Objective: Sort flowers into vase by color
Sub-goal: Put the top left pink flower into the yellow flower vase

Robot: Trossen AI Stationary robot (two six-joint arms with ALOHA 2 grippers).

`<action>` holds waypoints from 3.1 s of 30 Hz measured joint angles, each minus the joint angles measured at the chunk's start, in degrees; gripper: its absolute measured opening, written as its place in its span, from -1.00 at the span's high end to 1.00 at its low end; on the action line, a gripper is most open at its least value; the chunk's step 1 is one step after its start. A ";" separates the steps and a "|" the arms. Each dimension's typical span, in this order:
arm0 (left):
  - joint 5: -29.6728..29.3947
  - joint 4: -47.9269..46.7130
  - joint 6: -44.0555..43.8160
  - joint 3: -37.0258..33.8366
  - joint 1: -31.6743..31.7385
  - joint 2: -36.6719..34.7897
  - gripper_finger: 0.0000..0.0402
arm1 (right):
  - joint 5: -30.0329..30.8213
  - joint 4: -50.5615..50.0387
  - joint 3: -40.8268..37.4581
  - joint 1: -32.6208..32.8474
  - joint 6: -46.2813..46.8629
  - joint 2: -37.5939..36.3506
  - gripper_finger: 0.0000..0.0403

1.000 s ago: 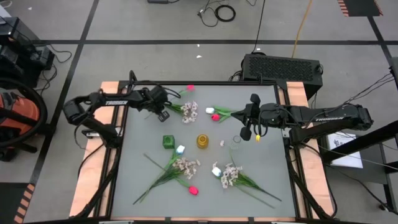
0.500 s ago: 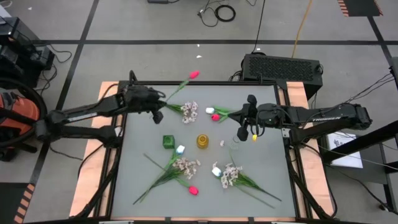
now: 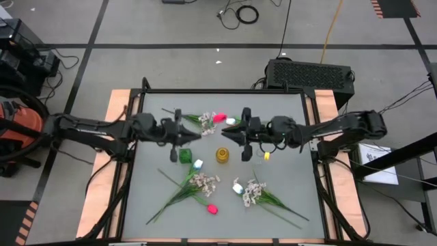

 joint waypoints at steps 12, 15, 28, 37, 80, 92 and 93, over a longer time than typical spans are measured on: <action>-3.30 17.85 2.33 0.00 -3.80 12.30 0.97 | 0.31 6.00 0.00 3.84 -4.43 1.00 -0.05; -5.61 18.91 2.33 0.00 -3.80 14.76 0.97 | 0.21 6.44 0.00 3.82 -3.96 1.00 -0.13; -10.27 27.16 3.40 0.00 -3.62 20.71 0.97 | 0.07 5.33 0.04 3.79 -2.71 0.98 0.27; -10.16 28.70 2.51 0.00 -3.67 20.71 0.97 | 0.44 3.41 0.04 3.74 -2.91 0.98 0.96; -12.56 22.64 -5.25 -0.02 -3.62 18.46 0.10 | 3.39 -5.91 0.08 4.47 -2.63 -5.24 0.99; -12.81 5.07 -5.25 0.00 -3.67 6.73 -0.21 | 4.13 -26.60 0.09 4.55 0.96 -17.62 1.00; -12.66 2.79 -5.28 0.00 -3.78 5.76 -0.21 | 5.11 -27.61 0.09 4.65 1.41 -18.35 1.00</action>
